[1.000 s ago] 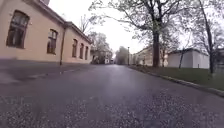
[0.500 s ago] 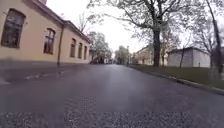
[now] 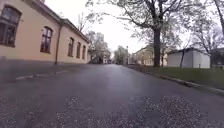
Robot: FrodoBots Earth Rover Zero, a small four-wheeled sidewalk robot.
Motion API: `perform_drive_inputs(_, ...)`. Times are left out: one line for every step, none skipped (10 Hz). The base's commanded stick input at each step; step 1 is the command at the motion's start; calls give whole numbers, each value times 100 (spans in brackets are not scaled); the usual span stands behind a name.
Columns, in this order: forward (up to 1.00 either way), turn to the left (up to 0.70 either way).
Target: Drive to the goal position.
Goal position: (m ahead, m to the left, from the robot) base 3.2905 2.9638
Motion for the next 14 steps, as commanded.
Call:
perform_drive_inputs(85, 0)
perform_drive_inputs(85, 0)
perform_drive_inputs(85, 0)
perform_drive_inputs(85, 0)
perform_drive_inputs(85, 0)
perform_drive_inputs(85, 0)
perform_drive_inputs(85, 0)
perform_drive_inputs(85, 0)
perform_drive_inputs(85, 0)
perform_drive_inputs(85, 0)
perform_drive_inputs(85, 0)
perform_drive_inputs(85, 0)
perform_drive_inputs(85, 0)
perform_drive_inputs(85, 0)
